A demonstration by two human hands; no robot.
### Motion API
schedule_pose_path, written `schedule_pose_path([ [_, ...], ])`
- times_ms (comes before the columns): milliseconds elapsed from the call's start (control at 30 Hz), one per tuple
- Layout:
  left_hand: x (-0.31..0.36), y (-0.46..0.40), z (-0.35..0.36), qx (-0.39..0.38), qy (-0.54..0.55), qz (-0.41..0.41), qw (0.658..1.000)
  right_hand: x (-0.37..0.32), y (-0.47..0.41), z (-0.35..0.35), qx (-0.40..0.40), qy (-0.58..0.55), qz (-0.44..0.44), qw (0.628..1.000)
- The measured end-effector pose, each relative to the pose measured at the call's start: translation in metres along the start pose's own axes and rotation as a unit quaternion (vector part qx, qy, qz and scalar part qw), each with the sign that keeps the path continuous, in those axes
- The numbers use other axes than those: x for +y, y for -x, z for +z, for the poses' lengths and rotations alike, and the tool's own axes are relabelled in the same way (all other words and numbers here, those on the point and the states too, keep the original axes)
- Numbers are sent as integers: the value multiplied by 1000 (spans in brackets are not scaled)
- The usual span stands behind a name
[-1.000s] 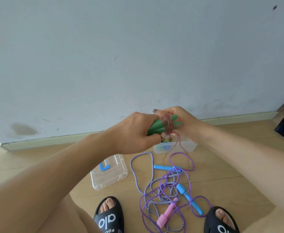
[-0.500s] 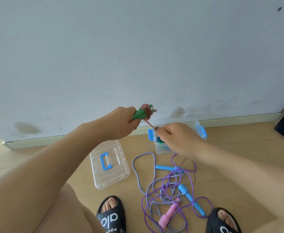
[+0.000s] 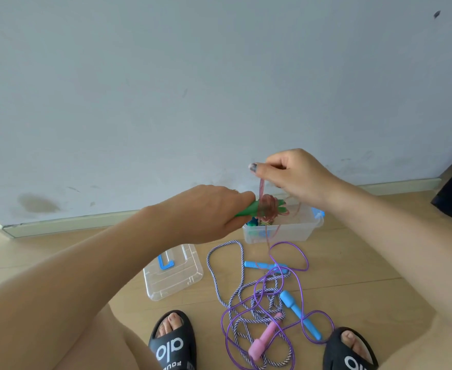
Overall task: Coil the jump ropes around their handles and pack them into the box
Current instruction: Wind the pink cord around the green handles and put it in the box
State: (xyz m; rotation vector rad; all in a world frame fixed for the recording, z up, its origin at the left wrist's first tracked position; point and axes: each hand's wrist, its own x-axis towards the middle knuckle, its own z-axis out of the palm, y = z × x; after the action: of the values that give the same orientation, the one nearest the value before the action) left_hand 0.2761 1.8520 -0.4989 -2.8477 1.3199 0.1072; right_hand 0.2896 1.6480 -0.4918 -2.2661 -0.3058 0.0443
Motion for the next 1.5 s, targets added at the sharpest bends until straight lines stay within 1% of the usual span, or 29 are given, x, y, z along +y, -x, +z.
schedule_pose_path([
  [100,5,5,-6,68,23,36,997,9,-2,-2,-66,-78,61,993],
  [167,6,7,-9,103,71,40,991,19,-3,3,-94,-131,98,982],
  [233,5,6,-11,127,151,25,980,23,-2,10,-100,-127,120,980],
  [300,1,3,-9,138,216,-16,967,20,2,17,-102,-123,147,976],
  [400,-5,-2,-7,124,267,-98,951,16,6,23,-116,-125,164,972],
  [467,-13,-6,-6,136,296,-156,933,11,13,24,-117,-78,170,975],
  [533,-28,-6,-5,133,292,-218,922,7,22,25,-110,-28,152,982],
  [567,-37,-4,-3,111,276,-241,924,4,26,25,-97,-6,135,986],
  [633,-51,1,6,38,231,-262,936,-5,30,21,-56,42,83,994],
  [667,-55,2,11,1,203,-263,943,-10,30,19,-35,61,50,996],
  [733,-57,2,19,-47,155,-246,956,-19,31,13,4,71,-15,997],
  [800,-50,1,20,-69,130,-207,967,-27,29,8,30,54,-60,996],
  [867,-36,-2,20,-76,100,-149,981,-32,25,6,40,37,-90,995],
  [967,-2,-4,17,-77,79,-62,992,-33,13,5,45,38,-109,992],
  [1067,24,-3,13,-49,74,-4,996,-17,-1,5,24,40,-81,996],
  [1100,28,-1,10,-37,89,6,995,-11,-5,3,10,41,-67,997],
  [1200,25,6,-1,1,168,4,986,8,-11,-1,-35,9,5,999],
  [1300,19,12,-15,52,248,-13,967,23,-10,3,-102,-110,63,987],
  [1333,18,13,-18,66,280,-28,957,27,-9,8,-116,-126,67,983],
  [1433,7,11,-18,83,362,-97,924,30,-6,19,-122,-101,102,982],
  [1500,-5,8,-14,66,407,-146,899,29,-3,19,-123,-83,114,982],
])
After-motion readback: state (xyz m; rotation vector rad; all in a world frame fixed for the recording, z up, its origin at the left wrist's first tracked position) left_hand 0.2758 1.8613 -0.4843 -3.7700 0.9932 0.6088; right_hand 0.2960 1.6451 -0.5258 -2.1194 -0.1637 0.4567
